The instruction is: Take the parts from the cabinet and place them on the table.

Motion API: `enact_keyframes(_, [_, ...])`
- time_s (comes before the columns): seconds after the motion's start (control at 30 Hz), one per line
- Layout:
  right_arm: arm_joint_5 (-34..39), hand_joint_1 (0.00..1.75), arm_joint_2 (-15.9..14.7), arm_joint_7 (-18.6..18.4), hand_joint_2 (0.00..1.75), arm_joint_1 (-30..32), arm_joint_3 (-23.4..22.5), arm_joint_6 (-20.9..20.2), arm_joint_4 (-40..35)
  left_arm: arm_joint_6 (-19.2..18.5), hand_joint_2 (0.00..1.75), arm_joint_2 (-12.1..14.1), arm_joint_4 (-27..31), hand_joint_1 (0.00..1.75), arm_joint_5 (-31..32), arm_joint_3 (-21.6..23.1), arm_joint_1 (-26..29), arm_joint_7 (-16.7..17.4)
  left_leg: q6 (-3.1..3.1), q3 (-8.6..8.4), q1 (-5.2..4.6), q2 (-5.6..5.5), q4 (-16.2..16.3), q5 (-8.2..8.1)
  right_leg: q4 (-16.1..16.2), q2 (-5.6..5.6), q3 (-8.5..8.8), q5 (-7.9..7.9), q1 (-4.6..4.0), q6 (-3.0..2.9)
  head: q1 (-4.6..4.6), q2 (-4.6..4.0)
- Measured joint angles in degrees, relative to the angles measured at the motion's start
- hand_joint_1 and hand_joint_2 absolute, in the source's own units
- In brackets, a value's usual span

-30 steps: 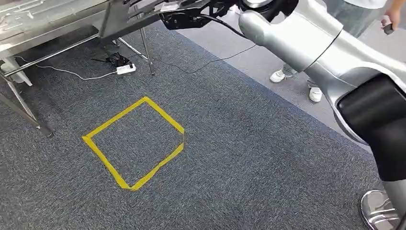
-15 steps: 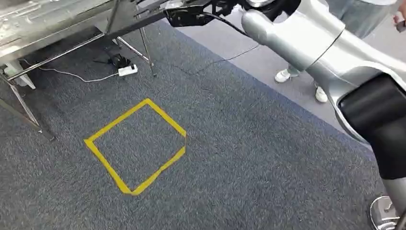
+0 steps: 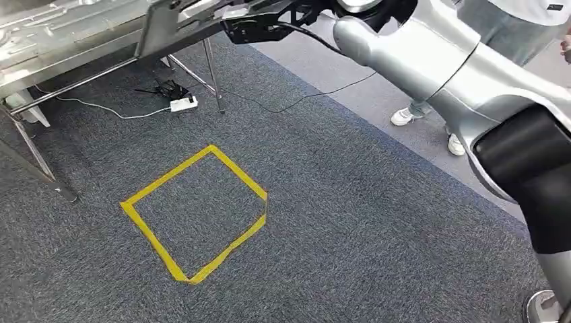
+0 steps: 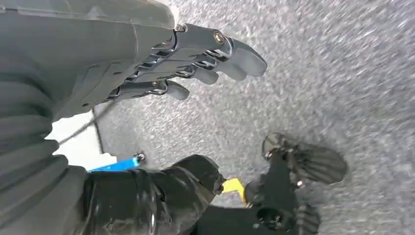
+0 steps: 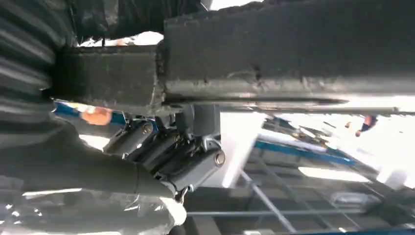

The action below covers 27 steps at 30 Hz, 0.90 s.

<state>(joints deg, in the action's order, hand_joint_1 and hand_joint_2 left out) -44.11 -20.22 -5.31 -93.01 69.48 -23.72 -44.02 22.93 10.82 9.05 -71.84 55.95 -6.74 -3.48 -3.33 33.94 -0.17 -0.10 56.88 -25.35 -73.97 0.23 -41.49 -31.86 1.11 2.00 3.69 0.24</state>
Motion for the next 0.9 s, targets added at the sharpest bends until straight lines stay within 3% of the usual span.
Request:
enact_keyframes(0.03, [0.0, 1.75, 0.0, 0.0, 1.75, 0.2, 0.0, 0.0, -0.1, 0.0, 1.75, 0.0, 0.0, 0.0, 0.0, 0.0, 0.0, 0.0, -0.02, -0.32, -0.05, -0.09, 0.1, -0.41, -2.2, 0.0, -2.0, -0.43, 0.0, 0.12, -0.11, 0.0])
enact_keyframes(0.07, [0.0, 1.75, 0.0, 0.0, 1.75, 0.3, 0.0, -0.1, 0.0, -0.1, 1.75, 0.0, 0.0, 0.0, 0.0, 0.0, 0.0, 0.0, -0.01, -0.76, -0.06, -0.26, 0.3, -0.87, -1.6, -0.02, -2.56, 0.67, 0.0, 0.05, -0.02, 0.0])
enact_keyframes(0.1, [0.0, 1.75, -0.2, -0.1, 1.75, 0.3, 0.0, -0.1, 0.0, -0.2, 1.75, 0.0, 0.0, 0.0, -0.1, 0.0, 0.1, 0.2, 0.08, -1.44, -0.06, -0.44, 0.5, -1.43, 1.6, -0.02, -1.87, 3.21, -0.01, -0.17, 0.0, 0.0])
enact_keyframes(0.17, [0.0, 1.75, -0.2, -0.1, 1.75, 0.2, 0.0, -0.1, -0.1, -0.3, 1.75, -0.1, 0.0, 0.0, -0.1, 0.0, 0.3, 0.5, 0.4, -2.68, -0.06, -0.67, 0.9, -2.71, 11.5, -0.01, 1.53, 10.2, -0.1, -0.58, 0.0, 0.0])
enact_keyframes(0.2, [0.0, 1.75, -0.2, -0.2, 1.75, 0.2, 0.0, -0.2, -0.1, -0.3, 1.75, -0.1, 0.0, 0.0, -0.1, 0.0, 0.4, 0.5, 0.74, -2.77, -0.08, -0.67, 1.1, -3.23, 13.9, 0.07, 2.13, 11.2, -0.35, -0.82, -0.13, 0.0])
enact_keyframes(0.23, [0.0, 1.75, -0.2, -0.2, 1.75, -0.1, 0.0, -0.2, -0.1, -0.4, 1.75, -0.1, 0.0, 0.0, -0.1, 0.0, 0.2, 0.6, 1.08, -2.47, -0.19, -0.78, 1.3, -3.43, 15.7, 0.01, 2.05, 9.26, -0.71, -0.87, -0.18, 0.0])
enact_keyframes(0.27, [0.0, 1.75, -0.2, -0.2, 1.75, -0.1, 0.0, -0.2, -0.3, -0.4, 1.75, -0.1, 0.0, 0.0, -0.1, 0.0, 0.1, 0.7, 1.49, -2.23, -0.14, -0.68, 1.0, -3.53, 15.0, 0.1, 2.45, 10.58, -0.72, -1.25, -0.17, 0.0])
enact_keyframes(0.33, [0.1, 1.75, -0.2, -0.3, 1.75, 0.1, 0.0, -0.2, -0.5, -0.4, 1.75, -0.2, 0.0, 0.0, -0.1, 0.0, 0.1, 0.8, 2.08, -2.93, -0.13, -0.67, 1.1, -3.38, 15.6, 0.13, 2.9, 10.14, -0.73, -1.98, -0.26, 0.0])
enact_keyframes(0.4, [0.1, 1.75, -0.3, -0.3, 1.75, -0.1, 0.0, -0.2, -0.5, -0.4, 1.75, -0.2, 0.0, 0.0, -0.1, 0.0, 0.1, 0.8, 2.55, -1.09, 0.06, -0.44, 4.3, -3.34, 16.6, -0.01, 4.24, 10.13, -0.39, -2.38, -0.13, 0.0])
enact_keyframes(0.43, [0.1, 1.75, -0.3, -0.4, 1.75, -0.1, 0.0, -0.2, -0.6, -0.4, 1.75, -0.2, 0.0, 0.0, -0.1, 0.0, 0.1, 0.8, 2.79, 1.17, 0.2, -0.3, 8.0, -3.73, 16.8, -0.07, 4.56, 9.97, -0.38, -2.63, -0.37, 0.0])
enact_keyframes(0.5, [0.1, 1.75, -0.3, -0.4, 1.75, -0.1, 0.0, -0.2, -0.7, -0.3, 1.75, -0.2, 0.0, 0.0, -0.1, 0.0, 0.1, 0.8, 3.53, 6.63, 0.59, -0.29, 15.9, -7.19, 16.8, -0.06, 5.19, 9.33, -0.39, -2.87, -0.33, 0.0])
enact_keyframes(0.53, [0.2, 1.75, -0.3, -0.3, 1.75, 0.2, 0.0, -0.2, -0.7, -0.2, 1.75, -0.2, 0.0, 0.0, -0.1, 0.0, 0.2, 0.8, 3.67, 8.41, 0.75, -0.28, 17.9, -8.47, 16.8, -0.03, 5.57, 9.0, -0.38, -2.83, -0.31, 0.0])
enact_keyframes(0.57, [0.2, 1.75, -0.3, -0.3, 1.75, 0.4, 0.0, -0.2, -0.8, -0.2, 1.75, -0.2, 0.0, 0.0, -0.1, 0.0, 0.2, 0.9, 3.93, 9.33, 0.95, -0.26, 17.8, -8.3, 16.8, 0.01, 6.07, 8.61, -0.36, -2.75, -0.29, 0.0])
enact_keyframes(0.6, [0.2, 1.75, -0.3, -0.3, 1.75, 0.5, 0.0, -0.2, -0.8, -0.2, 1.75, -0.2, 0.0, 0.0, -0.1, 0.0, 0.3, 1.0, 4.15, 9.11, 1.11, -0.25, 15.6, -6.65, 16.8, 0.04, 6.61, 8.19, -0.35, -2.61, -0.35, 0.0])
enact_keyframes(0.7, [0.2, 1.75, -0.3, -0.3, 1.75, 0.4, 0.0, -0.2, -0.8, -0.2, 1.75, -0.1, 0.0, 0.0, -0.1, 0.0, 0.4, 1.0, 4.04, 4.78, 1.44, -0.12, 1.4, 4.11, 16.6, 0.05, 7.95, 6.85, -0.22, -1.89, -0.31, 0.0])
enact_keyframes(0.73, [0.2, 1.75, -0.3, -0.3, 1.75, 0.3, 0.0, -0.2, -0.9, -0.1, 1.75, -0.1, 0.0, 0.0, -0.1, 0.0, 0.3, 1.0, 3.74, 4.66, 0.81, -0.02, 0.5, 2.19, 16.5, 0.18, 7.94, 6.69, -0.3, -1.54, -0.37, 0.0])
enact_keyframes(0.83, [0.4, 1.75, -0.3, -0.3, 1.75, 0.5, 0.0, -0.2, -1.0, 0.0, 1.75, -0.1, 0.0, 0.0, -0.1, 0.1, 0.3, 1.2, 2.35, 4.23, 0.35, -0.19, 0.9, 2.52, 16.7, 0.36, 7.89, 6.18, 0.0, -0.37, -0.26, 0.0])
enact_keyframes(0.87, [0.5, 1.75, -0.3, -0.3, 1.75, 0.4, 0.0, -0.2, -1.0, 0.1, 1.75, 0.0, 0.0, 0.0, -0.1, 0.1, 0.3, 1.2, 2.01, 3.5, 0.65, -0.11, 0.3, 2.7, 16.6, 0.46, 8.0, 5.72, -0.11, 0.12, -0.17, 0.0])
enact_keyframes(0.9, [0.5, 1.75, -0.7, -0.4, 1.75, 0.4, 0.0, -0.2, -1.0, 0.1, 1.75, 0.0, 0.0, 0.0, -0.1, 0.1, 0.3, 1.2, 1.64, 2.95, 0.65, -0.08, 0.0, 2.57, 15.2, 0.29, 7.72, 5.11, 0.11, 0.09, -0.13, 0.0])
